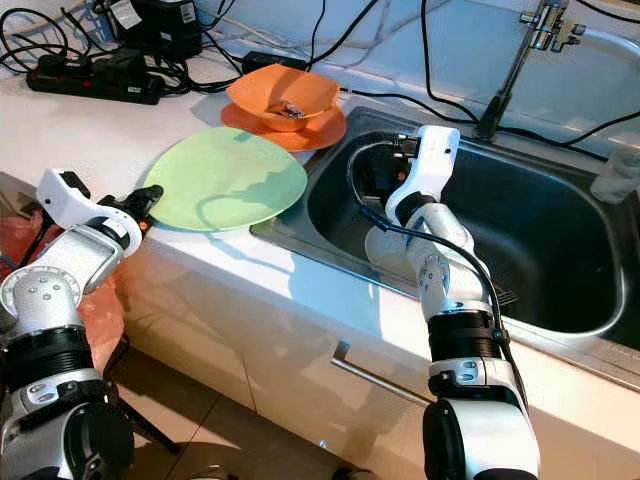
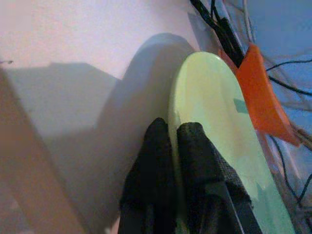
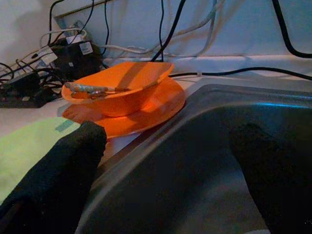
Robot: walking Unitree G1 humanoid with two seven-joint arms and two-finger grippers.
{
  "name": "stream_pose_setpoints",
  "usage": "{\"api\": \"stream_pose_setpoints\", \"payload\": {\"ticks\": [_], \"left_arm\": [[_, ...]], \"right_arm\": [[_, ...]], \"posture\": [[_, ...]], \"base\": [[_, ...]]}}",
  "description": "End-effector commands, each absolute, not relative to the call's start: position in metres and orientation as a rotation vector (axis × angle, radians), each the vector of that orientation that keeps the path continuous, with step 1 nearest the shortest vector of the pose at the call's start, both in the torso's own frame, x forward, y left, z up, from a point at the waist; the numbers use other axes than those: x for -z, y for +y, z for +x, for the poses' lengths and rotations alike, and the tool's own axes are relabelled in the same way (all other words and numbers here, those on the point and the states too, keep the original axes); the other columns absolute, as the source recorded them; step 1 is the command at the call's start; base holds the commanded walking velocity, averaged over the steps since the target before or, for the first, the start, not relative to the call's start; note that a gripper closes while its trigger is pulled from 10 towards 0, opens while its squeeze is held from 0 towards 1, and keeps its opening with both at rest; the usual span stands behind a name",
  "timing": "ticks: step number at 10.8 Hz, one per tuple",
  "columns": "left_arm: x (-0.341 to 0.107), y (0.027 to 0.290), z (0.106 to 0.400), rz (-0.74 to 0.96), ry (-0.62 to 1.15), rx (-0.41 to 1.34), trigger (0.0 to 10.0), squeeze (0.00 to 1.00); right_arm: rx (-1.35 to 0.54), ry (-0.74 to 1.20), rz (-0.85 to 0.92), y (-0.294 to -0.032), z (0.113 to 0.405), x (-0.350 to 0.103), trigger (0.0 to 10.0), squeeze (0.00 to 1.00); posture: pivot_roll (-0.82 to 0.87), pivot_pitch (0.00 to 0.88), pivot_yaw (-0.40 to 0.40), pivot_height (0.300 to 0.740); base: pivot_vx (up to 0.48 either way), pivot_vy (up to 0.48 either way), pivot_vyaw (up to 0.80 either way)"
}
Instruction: Kitchen organization
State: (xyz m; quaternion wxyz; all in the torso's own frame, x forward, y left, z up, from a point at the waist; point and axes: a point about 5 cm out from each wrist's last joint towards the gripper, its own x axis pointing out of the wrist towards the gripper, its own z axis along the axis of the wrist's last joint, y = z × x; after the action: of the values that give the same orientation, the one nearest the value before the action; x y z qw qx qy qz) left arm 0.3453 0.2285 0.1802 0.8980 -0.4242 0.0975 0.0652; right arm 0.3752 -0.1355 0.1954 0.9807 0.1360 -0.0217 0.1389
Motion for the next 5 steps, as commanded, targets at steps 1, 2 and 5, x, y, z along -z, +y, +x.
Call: {"api": "stream_pose_setpoints", "payload": {"ticks": [1,2,5], "left_arm": [[-0.1807,0.2231,0.3470,-0.896,0.201,-0.124,0.0,0.00],[-0.1814,0.2226,0.3466,-0.913,0.183,-0.115,0.0,0.00],[-0.1738,0.2189,0.3451,-0.979,0.135,-0.080,0.0,0.00]], "right_arm": [[-0.275,-0.037,0.277,-0.1376,0.3760,-0.1950,10.0,0.00],[-0.280,-0.031,0.279,-0.1365,0.3759,-0.1939,10.0,0.00],[-0.294,0.025,0.310,-0.1340,0.3756,-0.1872,10.0,0.00]], "posture": [[0.05,0.033,-0.039,0.740],[0.04,0.033,-0.040,0.740],[0.04,0.031,-0.045,0.740]], "base": [[0.000,0.000,0.00],[0.000,0.000,0.00],[0.000,0.000,0.00]]}}
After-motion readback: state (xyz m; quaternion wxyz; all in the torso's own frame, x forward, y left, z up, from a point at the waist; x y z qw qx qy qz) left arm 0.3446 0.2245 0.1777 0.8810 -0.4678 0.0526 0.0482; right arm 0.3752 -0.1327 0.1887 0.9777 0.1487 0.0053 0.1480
